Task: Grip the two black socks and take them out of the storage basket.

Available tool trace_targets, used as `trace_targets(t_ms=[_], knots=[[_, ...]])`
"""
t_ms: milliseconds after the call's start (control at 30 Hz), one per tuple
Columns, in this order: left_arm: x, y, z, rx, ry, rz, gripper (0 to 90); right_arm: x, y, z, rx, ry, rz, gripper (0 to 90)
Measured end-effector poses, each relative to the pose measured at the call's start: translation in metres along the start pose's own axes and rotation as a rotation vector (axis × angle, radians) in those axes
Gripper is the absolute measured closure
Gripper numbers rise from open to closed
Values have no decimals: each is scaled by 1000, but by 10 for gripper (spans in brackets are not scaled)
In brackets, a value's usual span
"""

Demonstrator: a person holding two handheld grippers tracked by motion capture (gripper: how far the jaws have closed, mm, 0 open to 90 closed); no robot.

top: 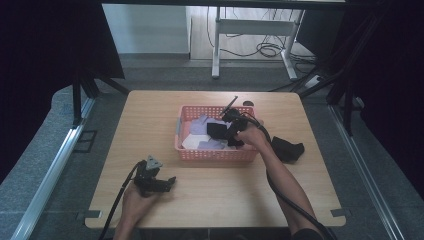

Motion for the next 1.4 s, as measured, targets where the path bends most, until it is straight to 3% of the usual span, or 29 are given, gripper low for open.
trace_targets(t_ms=[167, 533, 1067, 1400], knots=[[0, 0, 0, 1, 0, 0, 106, 3, -26, -3, 14, 20, -72, 847], [0, 0, 0, -1, 0, 1, 106, 12, -75, 2, 7, -2, -178, 846], [0, 0, 0, 1, -1, 0, 106, 16, -137, -3, 2, -5, -279, 847], [0, 0, 0, 2, -2, -1, 106, 9, -171, -14, -12, 14, -340, 846]])
Point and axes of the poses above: each handheld gripper's, and its own axes: y roughly forward along the jaws, x roughly out of its top, z roughly to its left, the point moved 5 cm from there along y, roughly forward along the jaws, and after that the axes turned 2 degrees about y, right-handed, at the moved point
